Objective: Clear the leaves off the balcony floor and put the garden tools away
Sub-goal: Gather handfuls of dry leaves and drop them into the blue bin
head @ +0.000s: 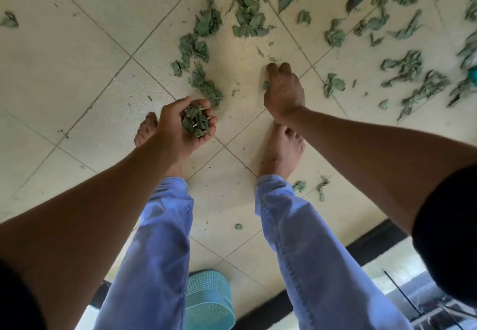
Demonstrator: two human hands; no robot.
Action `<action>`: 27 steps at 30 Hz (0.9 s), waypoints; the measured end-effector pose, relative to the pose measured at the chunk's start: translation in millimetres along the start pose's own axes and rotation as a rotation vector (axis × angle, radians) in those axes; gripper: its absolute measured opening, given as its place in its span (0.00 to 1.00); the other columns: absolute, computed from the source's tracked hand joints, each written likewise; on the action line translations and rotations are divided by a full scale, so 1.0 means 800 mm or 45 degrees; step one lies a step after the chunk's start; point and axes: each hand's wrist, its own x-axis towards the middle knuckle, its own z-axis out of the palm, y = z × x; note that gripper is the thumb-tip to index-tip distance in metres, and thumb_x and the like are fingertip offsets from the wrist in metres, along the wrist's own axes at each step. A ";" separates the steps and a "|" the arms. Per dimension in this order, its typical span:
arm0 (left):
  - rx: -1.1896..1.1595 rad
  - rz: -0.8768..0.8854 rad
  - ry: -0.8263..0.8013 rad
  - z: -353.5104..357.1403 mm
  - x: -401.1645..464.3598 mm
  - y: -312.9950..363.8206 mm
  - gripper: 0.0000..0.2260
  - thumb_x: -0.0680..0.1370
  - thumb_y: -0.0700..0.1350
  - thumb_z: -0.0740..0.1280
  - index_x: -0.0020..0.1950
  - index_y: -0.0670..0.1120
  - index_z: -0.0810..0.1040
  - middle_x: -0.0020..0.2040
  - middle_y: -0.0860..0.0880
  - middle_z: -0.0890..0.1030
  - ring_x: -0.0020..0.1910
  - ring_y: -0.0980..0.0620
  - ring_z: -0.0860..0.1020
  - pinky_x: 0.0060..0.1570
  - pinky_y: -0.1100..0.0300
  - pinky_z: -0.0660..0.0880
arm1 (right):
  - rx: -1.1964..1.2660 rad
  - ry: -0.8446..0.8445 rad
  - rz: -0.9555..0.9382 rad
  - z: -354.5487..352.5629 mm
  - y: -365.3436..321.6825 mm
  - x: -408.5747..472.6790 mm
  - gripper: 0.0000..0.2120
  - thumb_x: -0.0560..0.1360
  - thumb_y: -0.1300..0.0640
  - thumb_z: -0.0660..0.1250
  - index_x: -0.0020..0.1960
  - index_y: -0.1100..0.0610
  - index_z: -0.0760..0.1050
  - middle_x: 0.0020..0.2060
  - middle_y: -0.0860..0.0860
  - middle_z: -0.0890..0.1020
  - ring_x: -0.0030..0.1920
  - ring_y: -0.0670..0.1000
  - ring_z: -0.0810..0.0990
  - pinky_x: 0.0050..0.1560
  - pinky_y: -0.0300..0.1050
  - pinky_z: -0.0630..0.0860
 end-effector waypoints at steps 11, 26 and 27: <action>-0.185 -0.066 0.031 -0.004 -0.027 -0.009 0.11 0.83 0.51 0.64 0.55 0.45 0.81 0.53 0.46 0.83 0.50 0.58 0.81 0.53 0.66 0.77 | 0.510 -0.083 -0.329 -0.061 -0.140 -0.121 0.05 0.76 0.59 0.67 0.50 0.52 0.79 0.46 0.48 0.80 0.44 0.50 0.79 0.39 0.44 0.77; 0.376 -0.141 0.000 0.030 -0.055 0.014 0.15 0.83 0.52 0.60 0.42 0.46 0.77 0.40 0.47 0.78 0.37 0.50 0.78 0.39 0.59 0.76 | 0.477 -0.015 0.561 -0.014 -0.025 -0.200 0.17 0.70 0.63 0.63 0.52 0.44 0.73 0.50 0.44 0.74 0.55 0.52 0.74 0.58 0.54 0.73; 0.394 -0.166 0.002 0.033 -0.053 0.015 0.15 0.83 0.52 0.60 0.42 0.45 0.78 0.40 0.47 0.78 0.37 0.50 0.78 0.38 0.59 0.76 | 0.483 -0.039 0.608 -0.007 -0.009 -0.203 0.17 0.71 0.63 0.63 0.53 0.44 0.73 0.51 0.46 0.74 0.56 0.53 0.74 0.57 0.54 0.74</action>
